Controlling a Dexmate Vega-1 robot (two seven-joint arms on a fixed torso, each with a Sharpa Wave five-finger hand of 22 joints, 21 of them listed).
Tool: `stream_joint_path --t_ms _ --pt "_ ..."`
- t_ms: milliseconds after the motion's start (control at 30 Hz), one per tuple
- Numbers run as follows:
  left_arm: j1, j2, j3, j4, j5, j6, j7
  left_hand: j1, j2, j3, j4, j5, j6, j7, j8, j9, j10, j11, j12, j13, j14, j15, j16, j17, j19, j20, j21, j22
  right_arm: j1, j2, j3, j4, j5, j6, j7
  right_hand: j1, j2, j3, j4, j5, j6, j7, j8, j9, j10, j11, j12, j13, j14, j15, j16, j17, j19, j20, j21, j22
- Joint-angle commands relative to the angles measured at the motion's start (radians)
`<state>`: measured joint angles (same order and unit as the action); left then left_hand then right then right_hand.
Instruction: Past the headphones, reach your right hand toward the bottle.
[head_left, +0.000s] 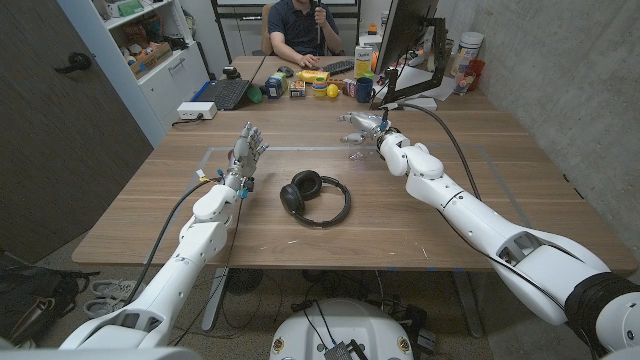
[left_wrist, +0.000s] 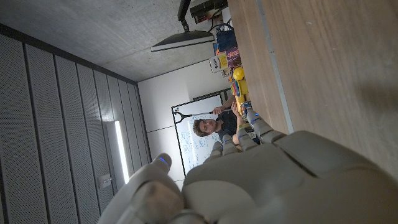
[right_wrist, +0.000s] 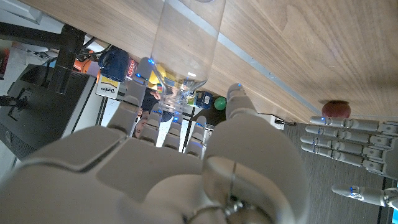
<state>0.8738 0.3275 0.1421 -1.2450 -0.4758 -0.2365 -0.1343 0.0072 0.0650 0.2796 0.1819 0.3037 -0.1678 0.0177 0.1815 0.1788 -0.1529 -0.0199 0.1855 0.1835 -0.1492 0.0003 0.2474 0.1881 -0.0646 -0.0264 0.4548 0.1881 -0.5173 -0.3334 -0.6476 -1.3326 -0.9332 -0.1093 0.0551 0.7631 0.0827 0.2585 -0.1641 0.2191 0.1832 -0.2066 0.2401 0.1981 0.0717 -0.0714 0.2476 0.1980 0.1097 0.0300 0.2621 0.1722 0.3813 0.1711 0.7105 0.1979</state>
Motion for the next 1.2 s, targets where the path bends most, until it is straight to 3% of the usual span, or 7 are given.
stream_joint_path --t_ms 33,433,533,1200 --pt "-0.011 -0.004 0.004 0.014 0.002 -0.004 -0.004 -0.006 0.089 -0.005 0.002 0.007 -0.010 0.003 0.005 0.006 -0.008 0.003 0.007 0.006 -0.005 0.005 0.003 0.005 0.002 0.004 -0.002 0.006 0.004 0.004 0.006 0.018 0.015 0.015 -0.011 0.014 -0.002 0.010 -0.001 0.004 0.008 0.002 -0.001 0.002 0.010 0.002 -0.006 0.003 0.004 -0.012 -0.005 -0.001 0.008 -0.006 0.013 0.004" --pt "-0.027 -0.008 0.006 0.038 0.000 -0.009 -0.014 -0.007 0.089 -0.007 0.002 0.008 -0.010 0.003 0.005 0.006 -0.007 0.003 0.007 0.006 -0.005 0.005 0.002 0.005 0.003 0.004 -0.004 0.006 0.011 0.010 0.011 0.042 0.028 0.038 -0.028 0.034 0.000 0.016 0.002 0.007 0.015 -0.001 -0.005 0.003 0.015 0.021 -0.012 0.005 0.008 -0.033 -0.015 -0.002 0.021 -0.024 0.023 0.006" --pt "-0.029 -0.008 0.007 0.041 0.001 -0.009 -0.013 -0.007 0.089 -0.008 0.002 0.008 -0.010 0.004 0.005 0.006 -0.008 0.003 0.007 0.006 -0.005 0.005 0.002 0.005 0.003 0.004 -0.005 0.006 0.014 0.012 0.009 0.043 0.025 0.033 -0.019 0.035 -0.002 0.015 0.005 0.007 0.017 -0.002 -0.007 0.003 0.014 0.015 -0.015 0.005 0.013 -0.040 -0.018 -0.001 0.034 -0.041 0.030 0.008" --pt "-0.046 -0.012 0.009 0.066 0.002 -0.016 -0.021 -0.007 0.090 -0.012 0.002 0.010 -0.010 0.004 0.005 0.006 -0.007 0.004 0.007 0.006 -0.005 0.004 0.002 0.005 0.004 0.004 -0.008 0.006 0.024 0.017 0.007 0.054 0.022 0.040 -0.024 0.048 -0.004 0.017 0.007 0.008 0.025 -0.005 -0.009 0.004 0.023 0.005 -0.018 0.006 0.023 -0.054 -0.025 -0.002 0.034 -0.059 0.037 0.011"
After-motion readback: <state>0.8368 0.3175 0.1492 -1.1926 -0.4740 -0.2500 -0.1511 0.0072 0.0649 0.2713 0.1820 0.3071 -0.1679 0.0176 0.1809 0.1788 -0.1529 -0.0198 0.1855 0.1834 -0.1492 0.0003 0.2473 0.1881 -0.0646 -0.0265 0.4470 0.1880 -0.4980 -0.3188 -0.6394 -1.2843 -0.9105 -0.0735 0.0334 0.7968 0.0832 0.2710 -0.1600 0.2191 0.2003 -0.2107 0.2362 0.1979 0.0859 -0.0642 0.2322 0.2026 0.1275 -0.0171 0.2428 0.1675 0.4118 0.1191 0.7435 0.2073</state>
